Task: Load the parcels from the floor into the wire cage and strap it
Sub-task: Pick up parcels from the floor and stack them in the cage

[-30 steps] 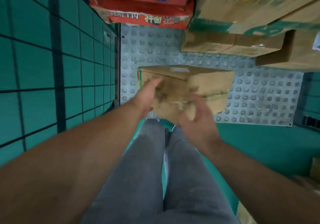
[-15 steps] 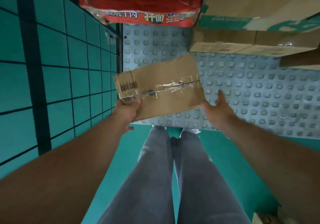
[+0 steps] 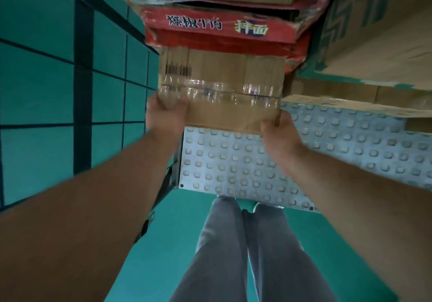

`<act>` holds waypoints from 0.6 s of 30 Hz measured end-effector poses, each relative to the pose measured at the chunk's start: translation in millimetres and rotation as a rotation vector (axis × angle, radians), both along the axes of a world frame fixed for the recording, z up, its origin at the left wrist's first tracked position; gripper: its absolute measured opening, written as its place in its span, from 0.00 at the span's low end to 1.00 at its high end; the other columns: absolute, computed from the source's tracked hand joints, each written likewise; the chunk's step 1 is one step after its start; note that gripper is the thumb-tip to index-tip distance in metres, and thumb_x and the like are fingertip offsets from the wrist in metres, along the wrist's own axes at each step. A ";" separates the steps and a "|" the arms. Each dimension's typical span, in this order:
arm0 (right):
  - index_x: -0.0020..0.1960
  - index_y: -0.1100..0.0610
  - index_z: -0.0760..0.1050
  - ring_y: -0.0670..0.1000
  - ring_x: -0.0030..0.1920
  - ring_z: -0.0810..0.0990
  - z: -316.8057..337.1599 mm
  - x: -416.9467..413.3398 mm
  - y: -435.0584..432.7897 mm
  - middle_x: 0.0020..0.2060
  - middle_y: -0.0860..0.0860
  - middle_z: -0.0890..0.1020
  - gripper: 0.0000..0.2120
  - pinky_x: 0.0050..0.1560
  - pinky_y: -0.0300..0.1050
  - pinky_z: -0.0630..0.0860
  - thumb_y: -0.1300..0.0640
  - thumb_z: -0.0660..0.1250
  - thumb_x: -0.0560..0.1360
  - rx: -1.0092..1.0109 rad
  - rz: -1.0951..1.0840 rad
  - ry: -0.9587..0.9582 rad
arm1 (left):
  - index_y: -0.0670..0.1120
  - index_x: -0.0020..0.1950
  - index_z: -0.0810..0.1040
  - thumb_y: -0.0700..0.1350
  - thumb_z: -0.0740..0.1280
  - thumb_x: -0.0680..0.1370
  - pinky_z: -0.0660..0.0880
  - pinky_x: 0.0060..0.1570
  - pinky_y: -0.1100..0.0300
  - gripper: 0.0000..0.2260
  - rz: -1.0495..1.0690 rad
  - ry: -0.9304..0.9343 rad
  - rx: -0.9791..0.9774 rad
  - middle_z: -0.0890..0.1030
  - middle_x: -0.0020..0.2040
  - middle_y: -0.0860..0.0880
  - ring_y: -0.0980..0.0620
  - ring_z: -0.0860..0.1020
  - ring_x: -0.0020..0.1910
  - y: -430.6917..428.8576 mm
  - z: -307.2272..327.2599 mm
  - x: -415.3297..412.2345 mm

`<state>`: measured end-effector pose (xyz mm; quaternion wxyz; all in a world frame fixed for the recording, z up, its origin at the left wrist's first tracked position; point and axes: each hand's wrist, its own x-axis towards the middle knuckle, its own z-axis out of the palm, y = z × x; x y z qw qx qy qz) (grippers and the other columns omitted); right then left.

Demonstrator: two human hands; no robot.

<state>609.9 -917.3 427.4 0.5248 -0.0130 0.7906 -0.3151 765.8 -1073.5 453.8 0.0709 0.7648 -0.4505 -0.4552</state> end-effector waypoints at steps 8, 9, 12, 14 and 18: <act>0.71 0.46 0.68 0.49 0.53 0.79 -10.3 25.8 -25.6 0.57 0.45 0.79 0.15 0.51 0.41 0.78 0.48 0.58 0.85 0.009 0.193 0.038 | 0.51 0.74 0.60 0.58 0.74 0.74 0.73 0.60 0.43 0.35 -0.193 -0.462 0.027 0.61 0.72 0.42 0.40 0.64 0.69 17.0 -15.7 -24.1; 0.73 0.45 0.67 0.52 0.58 0.79 -9.7 24.5 -26.9 0.61 0.46 0.80 0.17 0.59 0.47 0.79 0.47 0.58 0.85 0.035 0.217 0.044 | 0.48 0.73 0.61 0.61 0.74 0.74 0.73 0.62 0.42 0.36 -0.219 -0.461 0.042 0.64 0.72 0.42 0.39 0.67 0.69 18.8 -18.0 -20.6; 0.76 0.43 0.64 0.55 0.63 0.80 -7.0 15.7 -25.8 0.67 0.48 0.79 0.21 0.66 0.53 0.76 0.43 0.59 0.84 0.084 0.334 0.043 | 0.45 0.71 0.68 0.64 0.70 0.77 0.76 0.62 0.44 0.32 -0.321 -0.387 0.102 0.72 0.67 0.43 0.39 0.76 0.62 12.7 -23.9 -8.9; 0.78 0.43 0.61 0.53 0.56 0.82 -0.8 4.9 -22.0 0.68 0.49 0.78 0.25 0.57 0.49 0.79 0.40 0.59 0.83 0.062 0.422 0.000 | 0.44 0.69 0.71 0.63 0.69 0.78 0.79 0.56 0.47 0.28 -0.366 -0.334 0.133 0.75 0.62 0.43 0.42 0.78 0.58 6.2 -18.4 -2.2; 0.81 0.51 0.57 0.56 0.64 0.80 7.2 -21.3 -3.6 0.75 0.55 0.71 0.38 0.67 0.58 0.74 0.31 0.59 0.79 0.192 0.545 -0.071 | 0.41 0.48 0.75 0.51 0.64 0.82 0.75 0.49 0.49 0.13 -0.576 -0.325 0.199 0.77 0.49 0.43 0.42 0.76 0.48 9.3 14.7 -1.2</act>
